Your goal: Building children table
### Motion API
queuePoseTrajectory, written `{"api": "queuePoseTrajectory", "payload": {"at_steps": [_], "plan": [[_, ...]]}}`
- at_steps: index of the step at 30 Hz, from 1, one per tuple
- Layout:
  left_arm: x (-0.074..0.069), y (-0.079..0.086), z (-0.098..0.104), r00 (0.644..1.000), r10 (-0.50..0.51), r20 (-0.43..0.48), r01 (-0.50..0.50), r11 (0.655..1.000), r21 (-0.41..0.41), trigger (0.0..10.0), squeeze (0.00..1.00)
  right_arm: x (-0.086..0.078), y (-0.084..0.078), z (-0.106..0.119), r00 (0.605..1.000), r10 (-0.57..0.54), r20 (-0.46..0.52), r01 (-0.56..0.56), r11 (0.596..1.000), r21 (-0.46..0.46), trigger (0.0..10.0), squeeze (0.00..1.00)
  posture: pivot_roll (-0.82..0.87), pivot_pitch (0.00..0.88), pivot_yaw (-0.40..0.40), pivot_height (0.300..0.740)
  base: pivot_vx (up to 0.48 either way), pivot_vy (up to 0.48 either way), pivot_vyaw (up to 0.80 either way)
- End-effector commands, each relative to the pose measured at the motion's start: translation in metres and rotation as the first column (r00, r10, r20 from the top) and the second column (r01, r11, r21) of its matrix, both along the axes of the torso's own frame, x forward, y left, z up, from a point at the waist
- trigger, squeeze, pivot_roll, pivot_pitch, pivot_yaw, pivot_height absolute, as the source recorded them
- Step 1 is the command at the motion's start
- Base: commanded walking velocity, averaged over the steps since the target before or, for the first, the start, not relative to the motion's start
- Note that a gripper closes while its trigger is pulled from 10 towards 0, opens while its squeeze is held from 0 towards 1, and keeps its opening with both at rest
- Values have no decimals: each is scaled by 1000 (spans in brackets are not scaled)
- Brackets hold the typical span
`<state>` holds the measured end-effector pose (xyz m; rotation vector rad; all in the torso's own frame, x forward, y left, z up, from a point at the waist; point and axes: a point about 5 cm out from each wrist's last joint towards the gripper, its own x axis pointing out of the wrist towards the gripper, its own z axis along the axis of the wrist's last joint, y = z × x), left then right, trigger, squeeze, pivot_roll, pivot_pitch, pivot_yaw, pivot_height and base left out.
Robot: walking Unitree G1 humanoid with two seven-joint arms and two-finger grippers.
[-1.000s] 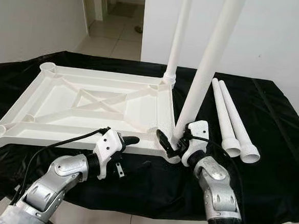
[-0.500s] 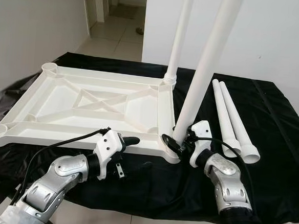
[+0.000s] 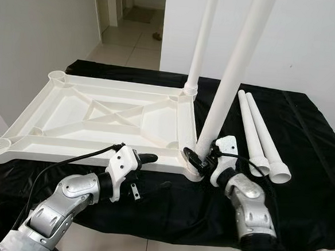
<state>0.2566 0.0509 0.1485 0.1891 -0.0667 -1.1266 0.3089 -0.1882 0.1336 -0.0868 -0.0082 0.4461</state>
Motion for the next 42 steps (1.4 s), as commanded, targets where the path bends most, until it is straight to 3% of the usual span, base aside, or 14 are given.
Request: {"api": "queuePoseTrajectory", "payload": {"at_steps": [1,8,11,14,17,20,25,26,27,28,29,36,40,42], "plan": [[-3,-3,-1,1000,-21,-8,21,1000,1,10000,0,-4,-3,-16,994,-82,-76,81,997,-7,10000,0,-20,0,-21,740,0,0,0],[-4,-3,-2,1000,-26,-12,26,1000,3,10000,0,-5,3,-17,956,-280,-90,284,958,34,10000,0,-20,0,-25,740,0,0,0],[-5,-3,-2,1000,-29,-13,29,1000,2,10000,0,-10,16,-17,853,-513,-94,520,851,75,10000,0,-20,0,-27,740,0,0,0],[-5,-3,-2,1000,-29,-13,29,1000,2,10000,0,-12,20,-17,835,-542,-98,549,831,82,10000,0,-15,0,-32,740,0,0,0],[-5,-4,-3,1000,-28,-14,28,1000,1,10000,0,-15,31,-20,785,-607,-119,618,780,98,10000,0,-11,0,-36,740,0,0,0],[-5,-4,-2,1000,-28,-13,28,1000,0,10000,0,-14,43,-17,812,-573,-114,583,805,106,10000,0,-8,0,-37,740,0,0,0],[-5,-4,-2,999,-31,-13,31,1000,2,10000,0,-13,46,-15,839,-533,-108,543,832,115,10000,0,-9,0,-36,740,0,0,0],[-4,-4,-2,999,-30,-13,30,1000,2,10000,0,-13,45,-14,838,-537,-102,546,830,112,10000,494,-8,0,-35,740,0,0,0],[-4,-4,-1,1000,-29,-12,29,1000,1,10000,0,-12,44,-13,839,-535,-96,543,832,109,10000,718,-8,0,-35,740,0,0,0],[-4,-4,-1,1000,-29,-12,29,1000,1,10000,0,-12,44,-13,839,-535,-96,543,832,109,10000,718,-8,0,-35,740,0,0,0],[-4,-4,-1,1000,-28,-11,28,1000,0,10000,0,-12,44,-12,847,-525,-88,532,839,115,10000,1000,-7,0,-34,740,0,0,0],[-3,-4,-1,1000,-27,-10,27,1000,0,10000,0,-9,44,-8,881,-468,-63,472,873,124,10000,1000,-4,0,-37,740,0,0,0],[-3,-4,0,1000,-23,-9,23,1000,-2,10000,0,-6,40,-4,923,-385,-15,385,919,88,10000,1000,-2,0,-37,740,0,0,0],[-3,-4,0,1000,-20,-8,20,1000,-4,10000,0,-4,35,0,964,-265,23,264,964,44,10000,0,-1,0,-34,740,0,0,0]]}}
